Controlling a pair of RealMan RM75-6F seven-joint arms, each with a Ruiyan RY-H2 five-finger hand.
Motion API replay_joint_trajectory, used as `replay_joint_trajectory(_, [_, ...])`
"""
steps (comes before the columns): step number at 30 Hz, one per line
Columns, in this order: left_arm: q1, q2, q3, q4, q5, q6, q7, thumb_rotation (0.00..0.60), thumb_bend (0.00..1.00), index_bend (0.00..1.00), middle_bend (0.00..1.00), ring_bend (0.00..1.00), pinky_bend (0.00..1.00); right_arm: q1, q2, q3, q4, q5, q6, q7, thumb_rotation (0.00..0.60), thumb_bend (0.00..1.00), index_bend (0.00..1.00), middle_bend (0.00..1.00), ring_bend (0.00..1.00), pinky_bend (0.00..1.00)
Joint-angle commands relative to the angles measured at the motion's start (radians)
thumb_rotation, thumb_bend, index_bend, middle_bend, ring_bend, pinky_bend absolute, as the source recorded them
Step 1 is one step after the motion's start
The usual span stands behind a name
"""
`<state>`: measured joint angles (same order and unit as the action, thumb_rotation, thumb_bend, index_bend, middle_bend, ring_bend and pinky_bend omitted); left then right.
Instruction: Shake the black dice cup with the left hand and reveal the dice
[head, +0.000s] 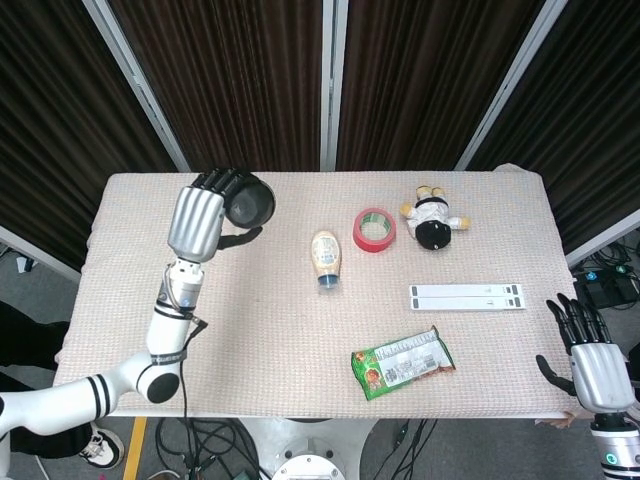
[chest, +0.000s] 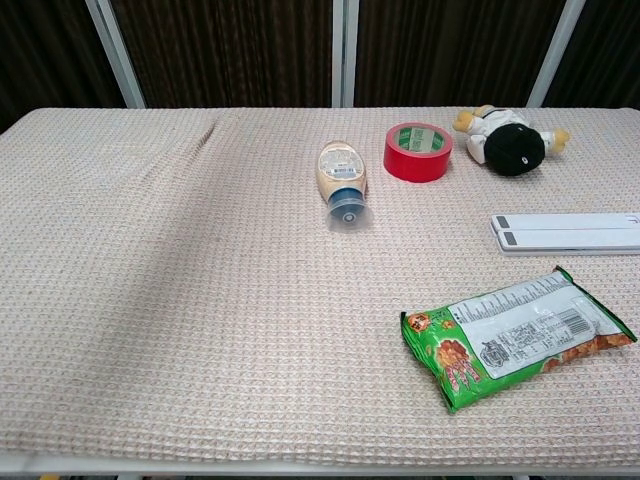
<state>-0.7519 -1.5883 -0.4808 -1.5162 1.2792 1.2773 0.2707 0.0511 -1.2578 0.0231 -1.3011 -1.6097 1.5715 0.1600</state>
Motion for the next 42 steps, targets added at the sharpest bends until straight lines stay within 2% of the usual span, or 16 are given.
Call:
replay_joint_trajectory(1, [0.022, 0.001, 0.114, 0.062, -0.21, -0.234, -0.032, 0.6, 0.21, 0.39, 0.47, 0.31, 0.4, 0.0, 0.001, 0.0, 0.001, 0.006, -0.005, 0.004, 0.6, 0.21, 0.0, 0.0, 0.0, 0.04])
replay_joint_trajectory(4, [0.009, 0.011, 0.179, 0.131, -0.345, -0.455, -0.071, 0.6, 0.21, 0.4, 0.48, 0.32, 0.41, 0.0, 0.003, 0.001, -0.001, 0.009, -0.006, 0.005, 0.6, 0.21, 0.0, 0.0, 0.0, 0.04])
replay_joint_trajectory(6, [-0.004, 0.014, 0.189, 0.162, -0.358, -0.483, -0.067, 0.6, 0.21, 0.4, 0.48, 0.32, 0.41, 0.0, 0.003, 0.001, -0.001, 0.01, -0.006, 0.002, 0.6, 0.21, 0.0, 0.0, 0.0, 0.04])
replay_joint_trajectory(7, [-0.005, 0.013, 0.177, 0.159, -0.342, -0.457, -0.076, 0.6, 0.21, 0.41, 0.48, 0.32, 0.41, 0.0, 0.002, 0.001, -0.001, 0.01, -0.008, 0.001, 0.6, 0.21, 0.0, 0.0, 0.0, 0.04])
replay_joint_trajectory(9, [-0.007, 0.008, 0.134, 0.139, -0.244, -0.33, -0.097, 0.6, 0.21, 0.41, 0.48, 0.32, 0.4, 0.001, 0.001, 0.001, -0.001, 0.012, -0.012, -0.002, 0.6, 0.21, 0.0, 0.0, 0.0, 0.04])
replay_joint_trajectory(12, [-0.023, -0.037, 0.057, 0.144, -0.028, -0.044, -0.141, 0.6, 0.21, 0.41, 0.48, 0.32, 0.4, 0.003, -0.001, 0.0, 0.002, 0.014, -0.017, 0.0, 0.6, 0.21, 0.0, 0.0, 0.0, 0.04])
replay_joint_trajectory(15, [-0.055, -0.068, -0.018, 0.13, 0.092, 0.142, -0.179, 0.6, 0.21, 0.41, 0.48, 0.32, 0.41, 0.003, -0.003, -0.001, 0.007, 0.017, -0.021, 0.005, 0.6, 0.21, 0.0, 0.0, 0.0, 0.04])
replay_joint_trajectory(17, [-0.069, -0.073, -0.046, 0.103, 0.119, 0.193, -0.191, 0.6, 0.21, 0.41, 0.48, 0.32, 0.41, 0.003, -0.003, -0.001, 0.009, 0.018, -0.021, 0.008, 0.6, 0.21, 0.0, 0.0, 0.0, 0.04])
replay_joint_trajectory(20, [-0.075, -0.071, -0.04, 0.092, 0.124, 0.195, -0.183, 0.6, 0.21, 0.41, 0.49, 0.33, 0.41, 0.002, -0.003, 0.0, 0.011, 0.018, -0.02, 0.01, 0.6, 0.21, 0.0, 0.0, 0.0, 0.04])
replay_joint_trajectory(23, [-0.068, -0.076, -0.001, 0.112, 0.084, 0.14, -0.19, 0.6, 0.21, 0.41, 0.49, 0.33, 0.41, 0.003, -0.005, -0.001, 0.014, 0.019, -0.023, 0.011, 0.6, 0.21, 0.0, 0.0, 0.0, 0.04])
replay_joint_trajectory(26, [-0.033, -0.04, 0.09, 0.098, 0.009, -0.005, -0.212, 0.6, 0.21, 0.41, 0.49, 0.33, 0.42, 0.005, -0.007, -0.002, 0.015, 0.021, -0.032, 0.007, 0.6, 0.21, 0.0, 0.0, 0.0, 0.04])
replay_joint_trajectory(30, [-0.064, 0.093, 0.247, 0.081, -0.137, -0.433, -0.188, 0.6, 0.2, 0.41, 0.49, 0.34, 0.42, 0.006, -0.009, -0.003, 0.015, 0.024, -0.036, 0.005, 0.6, 0.21, 0.0, 0.0, 0.0, 0.04])
replay_joint_trajectory(32, [-0.103, 0.158, 0.286, 0.066, -0.24, -0.618, -0.164, 0.6, 0.2, 0.4, 0.49, 0.34, 0.42, 0.006, -0.01, -0.002, 0.015, 0.025, -0.035, 0.005, 0.6, 0.21, 0.0, 0.0, 0.0, 0.04])
replay_joint_trajectory(34, [-0.134, 0.19, 0.298, 0.064, -0.318, -0.705, -0.154, 0.6, 0.2, 0.4, 0.49, 0.34, 0.42, 0.006, -0.01, -0.001, 0.017, 0.027, -0.035, 0.007, 0.6, 0.21, 0.0, 0.0, 0.0, 0.04])
replay_joint_trajectory(37, [-0.159, 0.208, 0.303, 0.066, -0.378, -0.706, -0.132, 0.6, 0.2, 0.4, 0.49, 0.34, 0.42, 0.005, -0.011, -0.001, 0.022, 0.028, -0.037, 0.012, 0.6, 0.21, 0.0, 0.0, 0.0, 0.04])
replay_joint_trajectory(42, [-0.145, 0.199, 0.29, 0.043, -0.381, -0.56, -0.097, 0.6, 0.2, 0.4, 0.49, 0.34, 0.42, 0.006, -0.014, -0.002, 0.031, 0.03, -0.039, 0.021, 0.6, 0.21, 0.0, 0.0, 0.0, 0.04])
